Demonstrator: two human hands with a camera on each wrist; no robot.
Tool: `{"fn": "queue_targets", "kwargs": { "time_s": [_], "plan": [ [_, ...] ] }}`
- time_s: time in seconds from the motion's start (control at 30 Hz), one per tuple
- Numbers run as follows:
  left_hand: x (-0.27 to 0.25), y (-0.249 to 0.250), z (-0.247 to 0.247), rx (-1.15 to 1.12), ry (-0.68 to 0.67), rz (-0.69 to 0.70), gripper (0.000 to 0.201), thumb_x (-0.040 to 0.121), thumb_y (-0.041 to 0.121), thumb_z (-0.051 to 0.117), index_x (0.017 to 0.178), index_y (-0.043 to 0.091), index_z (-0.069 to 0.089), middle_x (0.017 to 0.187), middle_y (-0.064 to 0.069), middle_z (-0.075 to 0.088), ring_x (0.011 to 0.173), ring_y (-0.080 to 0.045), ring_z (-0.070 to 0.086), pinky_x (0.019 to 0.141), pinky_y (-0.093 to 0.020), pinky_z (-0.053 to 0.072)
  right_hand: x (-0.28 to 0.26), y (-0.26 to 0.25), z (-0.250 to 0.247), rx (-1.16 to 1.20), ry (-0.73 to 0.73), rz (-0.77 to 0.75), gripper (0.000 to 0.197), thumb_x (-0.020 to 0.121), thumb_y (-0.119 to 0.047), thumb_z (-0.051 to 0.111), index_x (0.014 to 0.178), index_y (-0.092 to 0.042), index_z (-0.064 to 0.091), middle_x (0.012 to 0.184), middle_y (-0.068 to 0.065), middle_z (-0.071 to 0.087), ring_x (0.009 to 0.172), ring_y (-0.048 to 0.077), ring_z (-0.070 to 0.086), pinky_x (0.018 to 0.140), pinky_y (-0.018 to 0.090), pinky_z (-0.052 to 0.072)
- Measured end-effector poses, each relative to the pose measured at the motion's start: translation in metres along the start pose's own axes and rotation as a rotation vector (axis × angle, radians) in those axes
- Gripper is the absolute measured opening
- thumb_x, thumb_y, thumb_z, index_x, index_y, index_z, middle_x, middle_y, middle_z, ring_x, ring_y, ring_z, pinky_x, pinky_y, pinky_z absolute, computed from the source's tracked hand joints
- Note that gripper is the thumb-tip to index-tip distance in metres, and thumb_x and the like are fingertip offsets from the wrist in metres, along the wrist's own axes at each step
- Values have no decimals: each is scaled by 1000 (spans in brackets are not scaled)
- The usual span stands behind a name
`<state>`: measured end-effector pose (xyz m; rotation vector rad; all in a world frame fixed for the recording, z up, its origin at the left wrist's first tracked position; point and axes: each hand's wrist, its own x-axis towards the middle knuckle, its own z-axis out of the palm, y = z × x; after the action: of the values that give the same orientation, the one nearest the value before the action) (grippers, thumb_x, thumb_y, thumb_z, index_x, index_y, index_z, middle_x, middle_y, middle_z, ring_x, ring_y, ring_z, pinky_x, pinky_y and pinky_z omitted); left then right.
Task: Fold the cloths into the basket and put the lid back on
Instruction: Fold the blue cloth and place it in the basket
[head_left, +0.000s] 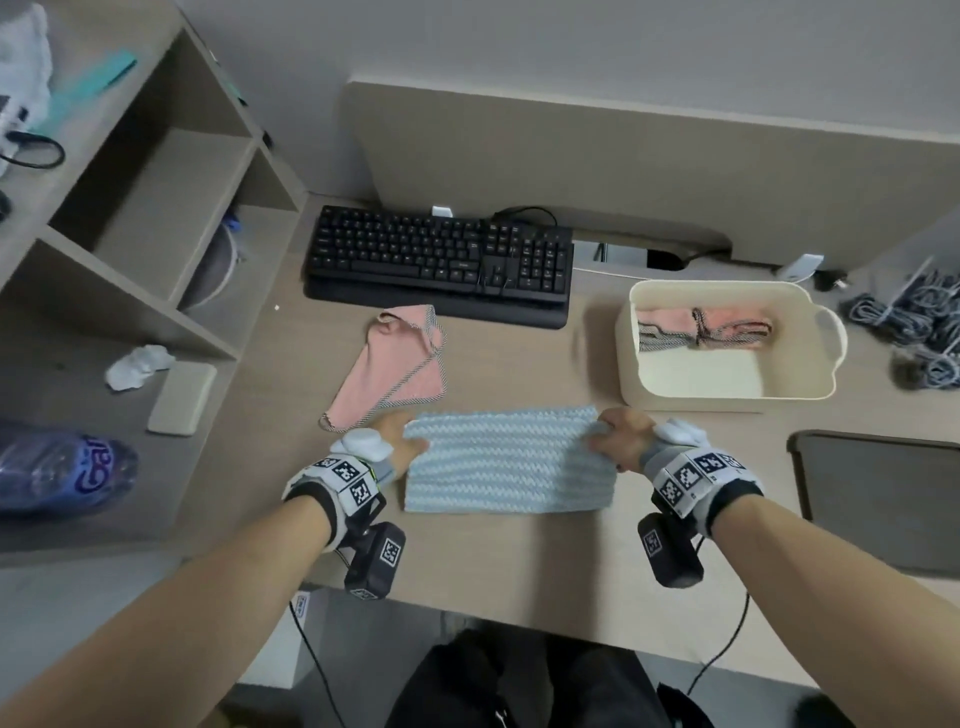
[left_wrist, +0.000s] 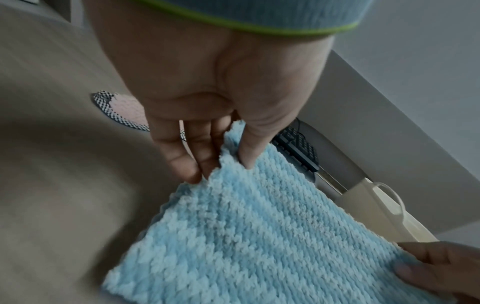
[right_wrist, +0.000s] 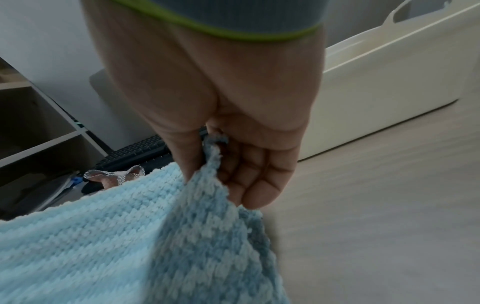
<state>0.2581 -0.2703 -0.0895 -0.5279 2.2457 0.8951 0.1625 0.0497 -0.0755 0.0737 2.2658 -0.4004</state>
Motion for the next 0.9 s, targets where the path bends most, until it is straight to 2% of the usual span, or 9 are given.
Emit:
{"fn": "queue_targets", "kwargs": {
  "time_s": [0.17,0.37,0.43,0.53,0.6,0.7,0.77,0.83,0.9],
  "plan": [
    [25,18,-5,134,-65,-100,35,94,26,51,124,10,58,124,-9,63,113,-29,60,101,-42,47,24,-9,-7,-103,-32,25,26,85,-49,46,91,-27,59,82,-1,67,75,20,66,73,32,53],
    [46,2,4,85,-85,-124,42,87,34,54,127,22,54,125,-1,64,110,-25,62,98,-43,49,34,-8,-5,-153,-18,69,39,78,-60,41,109,-42,56,90,-9,67,77,14,64,68,28,42],
    [54,-8,10,58,-66,-110,43,86,43,54,123,22,57,122,1,65,109,-25,62,97,-43,50,35,-7,-2,-96,19,70,47,71,-64,32,109,-48,55,86,-11,69,75,13,66,65,26,43],
    [58,-16,19,18,-35,-123,60,72,63,53,116,23,60,115,4,69,101,-20,66,91,-40,53,29,-5,0,-41,29,95,29,78,-62,37,101,-49,49,81,-11,67,69,11,63,68,26,48],
    [41,-3,17,-30,-18,-128,46,80,51,60,112,18,63,110,4,70,96,-19,66,86,-33,52,54,15,18,20,36,140,41,69,-68,45,100,-42,48,80,-9,70,70,15,67,76,34,55],
    [26,3,20,-59,-24,-219,36,85,37,65,103,5,67,95,0,66,84,-19,63,77,-27,47,131,78,66,178,-20,203,71,44,-81,60,101,-40,57,79,-5,72,66,22,73,67,41,61],
    [20,-4,23,-75,-42,-224,37,82,37,68,99,4,70,92,-1,67,82,-19,64,77,-27,49,112,69,63,247,-50,207,68,45,-74,69,100,-34,64,82,-3,74,74,25,74,71,43,62],
    [18,-13,28,-91,-50,-230,38,77,41,71,94,7,72,94,1,72,84,-19,69,82,-31,55,67,43,47,321,-34,151,43,63,-48,79,96,-23,70,93,7,75,88,31,73,84,47,60],
    [10,-21,34,-78,-64,-231,32,75,39,71,89,10,71,94,-1,74,86,-21,70,87,-38,56,41,35,42,347,-41,126,28,71,-40,78,89,-19,71,86,8,76,84,30,73,85,44,58]
  ]
}}
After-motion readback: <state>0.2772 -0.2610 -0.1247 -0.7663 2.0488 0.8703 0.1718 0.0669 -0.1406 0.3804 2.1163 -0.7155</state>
